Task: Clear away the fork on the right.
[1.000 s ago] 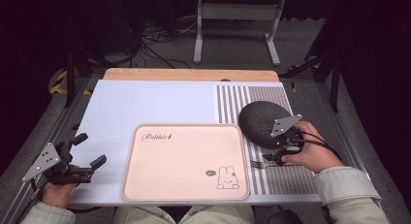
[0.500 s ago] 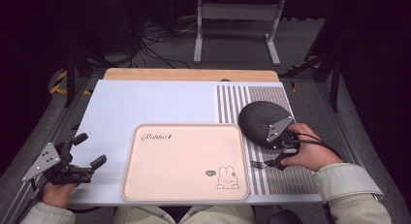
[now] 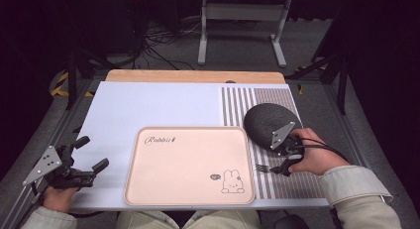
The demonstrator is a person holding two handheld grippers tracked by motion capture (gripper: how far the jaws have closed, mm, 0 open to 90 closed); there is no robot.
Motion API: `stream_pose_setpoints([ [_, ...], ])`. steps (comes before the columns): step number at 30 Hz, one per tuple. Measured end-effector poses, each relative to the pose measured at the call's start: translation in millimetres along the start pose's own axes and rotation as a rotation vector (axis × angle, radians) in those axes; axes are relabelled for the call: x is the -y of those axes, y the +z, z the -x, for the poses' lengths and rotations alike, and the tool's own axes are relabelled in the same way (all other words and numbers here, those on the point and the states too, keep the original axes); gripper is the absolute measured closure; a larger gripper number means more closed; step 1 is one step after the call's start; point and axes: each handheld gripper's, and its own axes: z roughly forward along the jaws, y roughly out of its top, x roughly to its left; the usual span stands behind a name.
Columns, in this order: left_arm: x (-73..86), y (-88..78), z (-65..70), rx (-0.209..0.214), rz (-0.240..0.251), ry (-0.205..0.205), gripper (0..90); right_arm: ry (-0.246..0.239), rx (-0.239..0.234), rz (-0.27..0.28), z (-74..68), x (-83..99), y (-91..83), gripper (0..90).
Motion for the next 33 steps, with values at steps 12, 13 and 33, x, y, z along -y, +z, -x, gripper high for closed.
stream_pose_setpoints([
  [12,0.0,0.2,0.0,0.0,-0.001,0.0,0.1,-0.092,-0.079,-0.086,-3.5,7.1,17.4,36.1],
  [13,0.0,0.1,-0.1,0.0,-0.001,-0.001,0.1,-0.086,-0.084,-0.096,-3.3,7.7,17.7,38.2],
  [33,-0.6,-0.7,0.3,0.006,0.017,-0.006,0.1,-0.164,-0.124,-0.183,4.5,11.7,20.0,80.5],
])
